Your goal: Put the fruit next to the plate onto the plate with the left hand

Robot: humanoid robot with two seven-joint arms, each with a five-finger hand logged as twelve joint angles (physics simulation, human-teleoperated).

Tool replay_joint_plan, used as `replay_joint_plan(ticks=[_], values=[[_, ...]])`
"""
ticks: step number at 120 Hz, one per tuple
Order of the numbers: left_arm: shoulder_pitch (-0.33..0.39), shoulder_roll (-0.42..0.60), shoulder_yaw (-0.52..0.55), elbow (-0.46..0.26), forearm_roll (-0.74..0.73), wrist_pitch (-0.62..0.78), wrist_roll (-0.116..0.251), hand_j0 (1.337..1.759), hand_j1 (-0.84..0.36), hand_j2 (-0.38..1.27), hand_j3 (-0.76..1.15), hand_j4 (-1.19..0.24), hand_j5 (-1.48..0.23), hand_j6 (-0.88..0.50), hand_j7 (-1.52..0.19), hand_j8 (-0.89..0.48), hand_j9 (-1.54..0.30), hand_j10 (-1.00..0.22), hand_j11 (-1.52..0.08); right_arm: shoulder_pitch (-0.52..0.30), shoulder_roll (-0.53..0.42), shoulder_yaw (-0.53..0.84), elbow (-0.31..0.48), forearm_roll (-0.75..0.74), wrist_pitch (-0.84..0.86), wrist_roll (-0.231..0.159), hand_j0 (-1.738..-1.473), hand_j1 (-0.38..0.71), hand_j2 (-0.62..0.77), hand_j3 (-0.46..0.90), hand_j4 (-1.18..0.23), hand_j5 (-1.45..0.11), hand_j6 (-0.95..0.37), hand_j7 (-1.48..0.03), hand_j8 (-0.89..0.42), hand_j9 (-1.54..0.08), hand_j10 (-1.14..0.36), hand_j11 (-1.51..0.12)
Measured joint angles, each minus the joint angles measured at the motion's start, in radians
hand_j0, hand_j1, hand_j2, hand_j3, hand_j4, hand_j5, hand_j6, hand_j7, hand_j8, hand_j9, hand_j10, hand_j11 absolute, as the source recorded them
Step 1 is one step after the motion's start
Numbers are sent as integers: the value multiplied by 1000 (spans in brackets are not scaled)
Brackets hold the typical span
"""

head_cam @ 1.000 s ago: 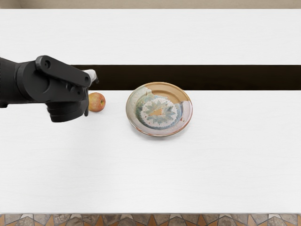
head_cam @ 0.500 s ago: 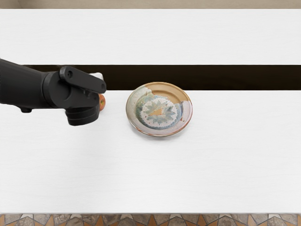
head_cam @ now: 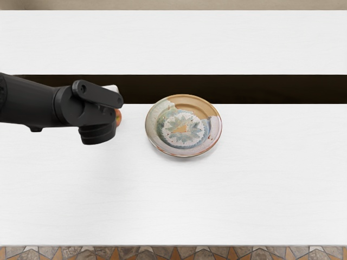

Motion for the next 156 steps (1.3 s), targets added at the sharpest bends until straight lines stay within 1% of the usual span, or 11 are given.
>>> replay_joint_plan(ticks=[23, 34, 56, 63, 84, 93, 104, 106, 111, 120, 156], values=[[11, -9, -3, 7, 0, -8, -1, 1658, -70, 71, 0, -350, -455, -351, -454, -351, -454, -350, -454, 0, 0, 0, 0, 0, 0, 0, -1658, -305, -7, 0, -37, -47, -37, -47, -37, -47, -37, -47], [18, -9, -4, 11, 2, -9, -1, 1658, -97, 77, 0, -382, -479, -330, -482, -322, -486, -377, -486, 0, 0, 0, 0, 0, 0, 0, -1658, -305, -7, 0, -37, -47, -37, -47, -37, -47, -37, -47], [22, -9, -4, 16, 2, -10, -1, 1658, -148, 89, 0, -435, -527, -411, -534, -386, -543, -424, -543, 0, 0, 0, 0, 0, 0, 0, -1658, -305, -7, 0, -37, -47, -37, -47, -37, -47, -37, -47], [25, -9, -4, 16, 3, -10, -1, 1658, -158, 93, 0, -452, -533, -406, -543, -379, -557, -437, -556, 0, 0, 0, 0, 0, 0, 0, -1658, -305, -7, 0, -37, -47, -37, -47, -37, -47, -37, -47], [26, -9, -4, 15, 2, -11, -1, 1658, -175, 96, 0, -467, -551, -444, -556, -427, -576, -452, -575, 0, 0, 0, 0, 0, 0, 0, -1658, -305, -7, 0, -37, -48, -37, -48, -37, -48, -37, -48], [31, -9, -4, 16, 4, -8, -1, 1658, -173, 105, 0, -497, -528, -454, -560, -409, -582, -466, -581, 0, 0, 0, 0, 0, 0, 0, -1658, -305, -7, 0, -37, -48, -37, -47, -37, -47, -37, -47], [41, -9, -4, 18, 9, -8, -1, 1656, -179, 71, 0, -517, -519, -429, -547, -442, -597, -473, -595, 0, 0, 0, 0, 0, 0, 0, -1658, -305, -7, 0, -37, -47, -37, -47, -37, -47, -37, -47], [43, -9, -5, 18, 10, -9, -1, 1656, -180, 62, 0, -517, -523, -433, -550, -401, -602, -472, -600, 0, 0, 0, 0, 0, 0, 0, -1658, -305, -7, 0, -37, -47, -37, -47, -37, -47, -37, -47], [48, -9, -6, 18, 10, -9, 0, 1655, -184, 71, 0, -525, -532, -424, -557, -368, -612, -472, -611, 0, 0, 0, 0, 0, 0, 0, -1658, -305, -7, 0, -37, -47, -37, -47, -37, -47, -37, -47], [48, -9, -6, 18, 5, -10, -1, 1655, -181, 53, 0, -531, -563, -414, -584, -355, -633, -468, -634, 0, 0, 0, 0, 0, 0, 0, -1658, -305, -7, 0, -37, -48, -37, -47, -37, -47, -37, -47], [15, -7, -9, 5, -9, -14, 0, 1656, -209, 395, 0, -578, -744, -474, -746, -417, -759, -566, -759, 0, 0, 0, 0, 0, 0, 0, -1658, -305, -7, 0, -37, -48, -37, -48, -37, -48, -37, -48]])
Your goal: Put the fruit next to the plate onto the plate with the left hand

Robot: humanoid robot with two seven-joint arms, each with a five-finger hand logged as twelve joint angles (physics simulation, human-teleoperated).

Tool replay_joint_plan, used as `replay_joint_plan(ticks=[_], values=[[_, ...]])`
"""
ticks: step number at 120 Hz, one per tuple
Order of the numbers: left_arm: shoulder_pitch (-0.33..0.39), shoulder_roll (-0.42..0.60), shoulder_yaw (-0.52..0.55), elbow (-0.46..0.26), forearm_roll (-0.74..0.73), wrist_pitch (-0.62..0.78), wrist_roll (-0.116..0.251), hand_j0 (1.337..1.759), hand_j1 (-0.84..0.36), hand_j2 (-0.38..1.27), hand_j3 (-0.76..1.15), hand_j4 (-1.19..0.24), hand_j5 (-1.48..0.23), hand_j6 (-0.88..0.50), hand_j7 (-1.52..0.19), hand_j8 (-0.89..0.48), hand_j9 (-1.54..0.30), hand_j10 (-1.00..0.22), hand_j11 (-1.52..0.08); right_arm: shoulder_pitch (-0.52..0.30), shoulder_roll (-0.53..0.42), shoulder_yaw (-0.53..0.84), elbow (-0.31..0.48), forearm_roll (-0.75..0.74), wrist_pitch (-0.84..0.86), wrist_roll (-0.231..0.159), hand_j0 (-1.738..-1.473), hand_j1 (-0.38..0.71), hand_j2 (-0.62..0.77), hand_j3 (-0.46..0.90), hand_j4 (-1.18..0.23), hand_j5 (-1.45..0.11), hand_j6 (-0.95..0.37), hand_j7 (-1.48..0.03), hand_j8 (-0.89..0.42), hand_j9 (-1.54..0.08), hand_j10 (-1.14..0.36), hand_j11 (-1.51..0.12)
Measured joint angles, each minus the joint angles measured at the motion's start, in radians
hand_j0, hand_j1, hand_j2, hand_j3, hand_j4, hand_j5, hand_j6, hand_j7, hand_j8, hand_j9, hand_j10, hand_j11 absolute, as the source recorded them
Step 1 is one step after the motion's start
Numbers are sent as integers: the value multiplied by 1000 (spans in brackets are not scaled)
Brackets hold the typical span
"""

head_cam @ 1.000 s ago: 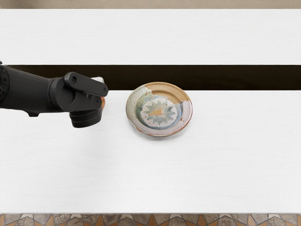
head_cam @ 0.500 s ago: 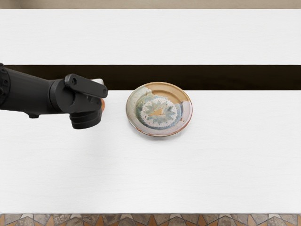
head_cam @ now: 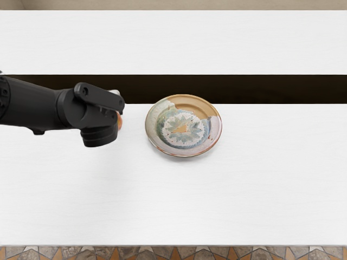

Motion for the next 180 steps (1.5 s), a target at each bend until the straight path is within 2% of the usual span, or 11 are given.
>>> replay_joint_plan(ticks=[23, 54, 73, 89, 122, 165, 180], values=[[-59, 8, 1, -27, -3, -1, 2, 1657, -236, 495, 0, -589, -797, -464, -784, -403, -791, -574, -791, 0, 0, 0, 0, 0, 0, 0, -1658, -305, -7, 0, -37, -47, -37, -47, -37, -47, -37, -47], [-168, 11, -6, -76, -5, -2, 7, 1657, -249, 507, 0, -592, -826, -456, -803, -397, -804, -568, -806, 0, 0, 0, 0, 0, 0, 0, -1658, -305, -7, 0, -37, -47, -37, -47, -37, -47, -37, -47], [-249, 6, -64, -109, -5, -4, 24, 1658, -260, 528, 0, -591, -833, -442, -805, -398, -806, -571, -808, 0, 0, 0, 0, 0, 0, 0, -1658, -305, -7, 0, -37, -48, -37, -47, -37, -48, -37, -48], [-277, -6, -143, -135, -6, -11, 37, 1658, -272, 561, 0, -586, -841, -445, -810, -396, -806, -574, -810, 0, 0, 0, 0, 0, 0, 0, -1658, -305, -7, 0, -37, -47, -37, -47, -37, -47, -37, -47], [-275, -6, -278, -146, -8, -19, 43, 1658, -295, 605, 0, -575, -856, -431, -817, -385, -807, -573, -813, 0, 0, 0, 0, 0, 0, 0, -1658, -305, -7, 0, -37, -47, -37, -47, -37, -47, -37, -47], [-188, -6, -339, -137, 7, -19, 42, 1658, -276, 569, 0, -593, -837, -446, -804, -402, -808, -575, -814, 0, 0, 0, 0, 0, 0, 0, -1658, -305, -7, 0, -37, -47, -37, -47, -37, -47, -37, -47], [-184, -6, -373, -137, 7, -31, 32, 1657, -283, 578, 0, -592, -842, -447, -806, -397, -809, -565, -818, 0, 0, 0, 0, 0, 0, 0, -1658, -305, -7, 0, -37, -47, -37, -47, -37, -47, -37, -47]])
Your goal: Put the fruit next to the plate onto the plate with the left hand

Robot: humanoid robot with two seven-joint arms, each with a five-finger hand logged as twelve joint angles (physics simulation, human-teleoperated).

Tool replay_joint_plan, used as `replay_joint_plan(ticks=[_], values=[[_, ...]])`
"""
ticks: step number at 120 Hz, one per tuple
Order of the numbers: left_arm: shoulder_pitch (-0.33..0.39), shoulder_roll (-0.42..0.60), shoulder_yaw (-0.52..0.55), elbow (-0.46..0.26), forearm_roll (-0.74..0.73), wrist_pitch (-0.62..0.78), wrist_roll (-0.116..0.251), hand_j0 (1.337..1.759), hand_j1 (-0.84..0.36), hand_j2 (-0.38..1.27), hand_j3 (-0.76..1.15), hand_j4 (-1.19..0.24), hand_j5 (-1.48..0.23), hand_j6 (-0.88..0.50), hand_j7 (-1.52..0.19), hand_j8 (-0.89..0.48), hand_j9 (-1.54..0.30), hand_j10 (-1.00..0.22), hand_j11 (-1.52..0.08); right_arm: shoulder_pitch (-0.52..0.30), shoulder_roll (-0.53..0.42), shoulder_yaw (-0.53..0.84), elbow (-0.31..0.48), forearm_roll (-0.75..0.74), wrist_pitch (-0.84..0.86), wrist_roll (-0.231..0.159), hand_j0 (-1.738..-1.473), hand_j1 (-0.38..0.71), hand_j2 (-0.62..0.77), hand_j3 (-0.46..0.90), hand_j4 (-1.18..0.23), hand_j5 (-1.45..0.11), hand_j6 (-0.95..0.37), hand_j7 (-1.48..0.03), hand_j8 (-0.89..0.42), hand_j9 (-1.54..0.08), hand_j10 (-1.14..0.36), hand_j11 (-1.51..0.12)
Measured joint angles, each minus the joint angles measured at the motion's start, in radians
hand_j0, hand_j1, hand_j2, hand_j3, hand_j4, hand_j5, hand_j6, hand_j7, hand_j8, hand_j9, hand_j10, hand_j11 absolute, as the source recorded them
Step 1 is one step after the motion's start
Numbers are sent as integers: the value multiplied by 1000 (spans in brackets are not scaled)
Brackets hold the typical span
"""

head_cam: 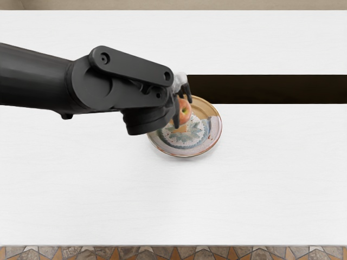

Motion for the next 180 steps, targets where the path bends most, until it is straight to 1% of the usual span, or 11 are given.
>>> replay_joint_plan(ticks=[20, 45, 72, 96, 108, 118, 133, 142, 153, 164, 180], values=[[12, 0, -25, 8, 0, -28, -23, 1658, -283, 574, 0, -577, -822, -451, -789, -398, -791, -566, -797, 0, 0, 0, 0, 0, 0, 0, -1658, -305, -7, 0, -37, -47, -37, -47, -37, -47, -37, -47], [13, 0, -27, 32, 3, -32, -27, 1658, -123, 268, 0, -415, -566, -367, -555, -344, -555, -411, -557, 0, 0, 0, 0, 0, 0, 0, -1658, -305, -7, 0, -37, -47, -37, -47, -37, -47, -37, -47], [12, 0, -24, 46, -4, -33, -28, 1658, -5, 123, 0, -303, -402, -287, -399, -280, -398, -302, -399, 0, 0, 0, 0, 0, 0, 0, -1658, -305, -7, 0, -37, -47, -37, -47, -37, -47, -37, -47], [4, 0, -1, 201, -8, -33, -27, 1658, 33, 77, 0, -267, -350, -262, -348, -259, -348, -267, -349, 0, 0, 0, 0, 0, 0, 0, -1658, -305, -7, 0, -37, -47, -37, -47, -37, -47, -37, -47], [31, 0, -11, 258, -7, -40, -29, 1658, 42, 67, 0, -259, -338, -256, -337, -254, -337, -258, -337, 0, 0, 0, 0, 0, 0, 0, -1658, -305, -7, 0, -37, -47, -37, -47, -37, -47, -37, -47], [104, 17, -79, 276, -3, -85, -75, 1658, 47, 61, 0, -255, -331, -253, -331, -252, -331, -254, -331, 0, 0, 0, 0, 0, 0, 0, -1658, -305, -7, 0, -37, -47, -37, -47, -37, -47, -37, -47], [283, 268, -259, 288, 3, -335, -195, 1658, 50, 55, 0, -249, -325, -248, -325, -248, -325, -249, -325, 0, 0, 0, 0, 0, 0, 0, -1658, -305, -7, 0, -37, -47, -37, -47, -37, -47, -37, -47], [364, 375, -386, 289, 11, -510, -240, 1658, 52, 54, 0, -248, -323, -247, -323, -247, -323, -248, -323, 0, 0, 0, 0, 0, 0, 0, -1658, -305, -7, 0, -37, -47, -37, -47, -37, -47, -37, -47], [484, 478, -534, 295, 21, -704, -267, 1658, 53, 52, 0, -247, -321, -247, -321, -246, -321, -247, -321, 0, 0, 0, 0, 0, 0, 0, -1658, -305, -7, 0, -37, -47, -37, -47, -37, -47, -37, -47], [617, 527, -680, 303, 43, -870, -280, 1658, 54, 51, 0, -246, -320, -246, -320, -246, -320, -246, -320, 0, 0, 0, 0, 0, 0, 0, -1658, -305, -7, 0, -37, -47, -37, -47, -37, -47, -37, -47], [791, 623, -856, 316, 55, -977, -301, 1658, 55, 51, 0, -246, -319, -245, -319, -245, -319, -245, -319, 0, 0, 0, 0, 0, 0, 0, -1658, -305, -7, 0, -37, -47, -37, -47, -37, -47, -37, -47]])
